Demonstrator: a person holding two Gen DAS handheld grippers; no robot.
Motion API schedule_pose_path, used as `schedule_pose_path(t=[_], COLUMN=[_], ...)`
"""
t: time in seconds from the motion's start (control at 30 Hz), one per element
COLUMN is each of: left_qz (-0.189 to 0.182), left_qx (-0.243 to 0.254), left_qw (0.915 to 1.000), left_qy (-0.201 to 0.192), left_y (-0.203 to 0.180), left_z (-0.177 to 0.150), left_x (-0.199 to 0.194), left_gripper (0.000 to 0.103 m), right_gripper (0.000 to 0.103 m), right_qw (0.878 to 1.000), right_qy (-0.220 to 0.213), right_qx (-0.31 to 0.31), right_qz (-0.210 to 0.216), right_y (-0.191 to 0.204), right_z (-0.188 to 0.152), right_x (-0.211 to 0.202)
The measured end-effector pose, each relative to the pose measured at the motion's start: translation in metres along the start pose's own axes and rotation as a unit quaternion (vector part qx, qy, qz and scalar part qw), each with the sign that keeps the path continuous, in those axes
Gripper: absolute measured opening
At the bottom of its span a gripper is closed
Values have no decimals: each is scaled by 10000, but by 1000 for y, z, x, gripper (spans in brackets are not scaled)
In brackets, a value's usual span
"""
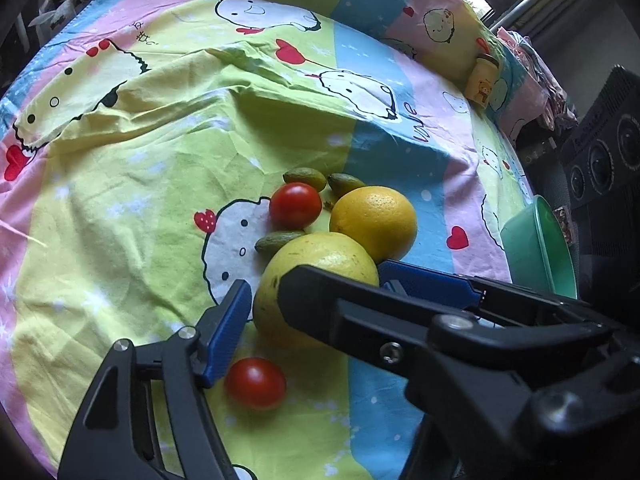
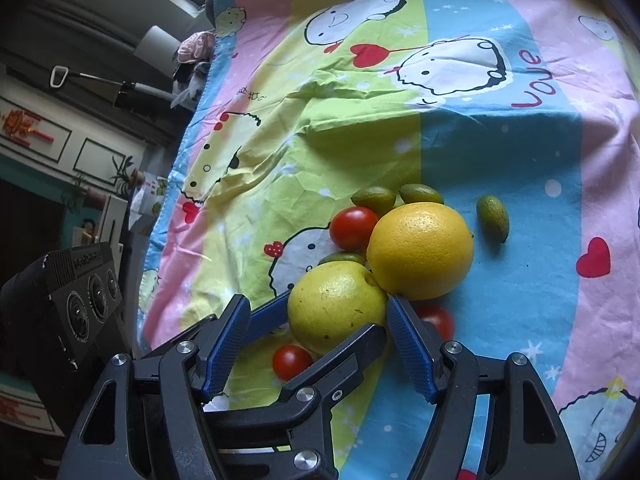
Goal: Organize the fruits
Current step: 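Close the right gripper on the pomelo and lift it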
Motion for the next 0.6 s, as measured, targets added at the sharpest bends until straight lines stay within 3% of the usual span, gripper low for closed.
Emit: schedule_pose_path(t=[0.17, 0.6], left_qz=[65, 131], left_qx=[84, 175], left_qw=[9999, 9998], left_qy=[16, -45], left_y=[-3, -1], left_z=[-2, -1], left_x=[1, 2], left_gripper=[65, 64], right_gripper=[73, 73], right_qw=[9996, 10000], right_qy=[193, 82], right_qx=[210, 46], right_qz=[69, -25], right_y=[-8, -4], right_z=[-4, -4], right_x=[9, 12])
Point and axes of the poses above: each gripper's, at about its wrist camera, not at the fingertips, and x roughly the way its jaws point, y to its left, z to its top, the point moved 7 cm from there along x, roughly the way its jaws point, and after that the axes turned 5 degrees about x, right-handed, at the moved point
